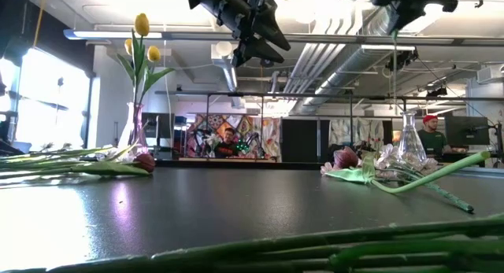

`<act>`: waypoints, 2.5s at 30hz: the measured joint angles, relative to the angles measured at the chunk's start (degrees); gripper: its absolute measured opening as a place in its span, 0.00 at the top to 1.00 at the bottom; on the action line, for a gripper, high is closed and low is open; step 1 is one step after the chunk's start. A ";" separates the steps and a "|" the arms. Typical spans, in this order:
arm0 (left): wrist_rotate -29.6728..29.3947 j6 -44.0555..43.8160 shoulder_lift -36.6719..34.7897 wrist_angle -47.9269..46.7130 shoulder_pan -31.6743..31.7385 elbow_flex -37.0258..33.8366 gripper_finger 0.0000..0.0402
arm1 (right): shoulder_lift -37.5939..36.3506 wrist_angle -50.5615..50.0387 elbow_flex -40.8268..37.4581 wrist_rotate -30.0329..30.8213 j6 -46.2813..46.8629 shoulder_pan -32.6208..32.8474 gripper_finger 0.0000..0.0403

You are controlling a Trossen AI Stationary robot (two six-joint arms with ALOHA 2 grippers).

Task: Sort flowers into vase by color
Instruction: Put the top red flower into the top transparent vase, then put the left red flower into the top transparent vase

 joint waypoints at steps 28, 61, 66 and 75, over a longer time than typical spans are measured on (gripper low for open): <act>-0.07 -0.50 -0.02 -1.18 -0.55 0.00 0.67 | 0.19 4.27 -0.07 4.29 -5.41 -10.79 1.00; -14.26 -3.33 -10.48 -15.36 -2.54 -0.02 0.67 | -3.05 7.14 -0.07 -14.04 -0.41 -12.85 0.45; -20.60 -5.66 -13.71 -21.87 -6.23 -0.02 0.67 | -4.94 15.80 -0.07 -21.05 -4.69 -8.59 0.46; -24.06 -25.10 -14.32 -35.21 -15.92 -5.94 0.67 | -2.83 26.71 -0.07 -31.15 -9.36 -0.65 0.50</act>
